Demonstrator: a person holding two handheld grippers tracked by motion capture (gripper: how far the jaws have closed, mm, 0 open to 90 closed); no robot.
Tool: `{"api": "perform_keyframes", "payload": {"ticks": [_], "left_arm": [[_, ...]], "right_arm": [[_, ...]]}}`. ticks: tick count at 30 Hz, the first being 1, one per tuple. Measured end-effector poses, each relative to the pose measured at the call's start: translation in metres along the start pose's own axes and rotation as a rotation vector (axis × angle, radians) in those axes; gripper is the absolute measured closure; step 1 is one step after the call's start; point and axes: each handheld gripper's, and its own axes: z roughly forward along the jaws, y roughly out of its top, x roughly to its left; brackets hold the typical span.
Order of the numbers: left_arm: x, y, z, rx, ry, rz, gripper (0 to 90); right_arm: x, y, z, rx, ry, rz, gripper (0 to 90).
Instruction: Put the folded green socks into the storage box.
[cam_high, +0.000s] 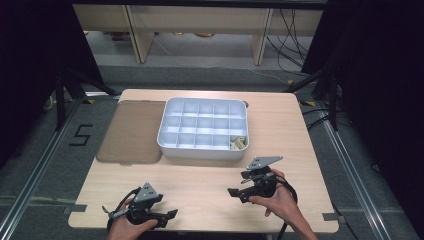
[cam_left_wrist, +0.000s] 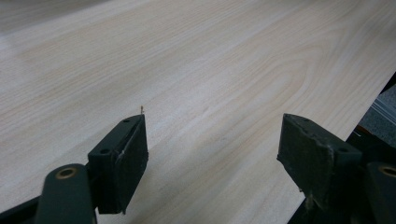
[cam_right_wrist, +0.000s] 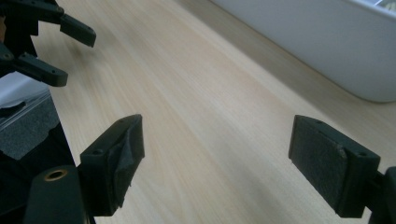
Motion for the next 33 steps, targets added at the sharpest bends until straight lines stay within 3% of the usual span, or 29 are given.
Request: {"api": "perform_keyframes", "payload": {"ticks": [3, 5, 6, 7, 11, 16, 24, 25, 29, 30, 33], "left_arm": [[-0.001, 0.0, 0.0, -0.009, -0.011, -0.008, 23.6], [0.0, 0.001, -0.001, 0.003, -0.011, 0.018, 23.5], [0.0, 0.001, -0.001, 0.006, -0.011, 0.017, 23.5], [0.0, 0.0, -0.001, 0.003, -0.012, 0.019, 23.6], [0.0, 0.0, -0.001, 0.002, -0.013, 0.019, 23.5], [0.0, 0.0, -0.001, 0.003, -0.013, 0.019, 23.5], [-0.001, 0.0, -0.001, -0.005, -0.006, 0.005, 23.6], [0.001, 0.001, -0.002, 0.004, 0.003, 0.022, 23.6], [0.0, 0.0, -0.002, 0.001, 0.0, 0.02, 23.6], [-0.001, 0.0, -0.001, -0.009, -0.004, 0.004, 23.6], [0.0, 0.001, -0.001, 0.004, -0.011, 0.022, 23.6]], "right_arm": [[-0.001, -0.005, 0.002, 0.0, 0.002, -0.002, 19.0], [-0.001, -0.009, 0.003, -0.007, 0.003, 0.003, 19.0], [0.001, -0.012, 0.003, -0.003, 0.01, 0.031, 18.7], [-0.001, -0.013, 0.004, -0.006, 0.006, 0.008, 18.5], [-0.001, -0.02, 0.006, -0.005, 0.005, -0.002, 17.8], [0.002, -0.029, 0.006, -0.002, 0.017, 0.016, 17.0], [0.008, -0.044, 0.005, -0.01, -0.008, 0.022, 16.5], [0.008, -0.046, 0.006, -0.013, -0.002, 0.02, 16.5], [0.011, -0.053, 0.005, -0.014, -0.004, 0.026, 16.5], [0.012, -0.055, 0.005, -0.018, -0.006, 0.016, 16.5], [0.013, -0.056, 0.004, -0.025, -0.008, 0.012, 16.5]]}}
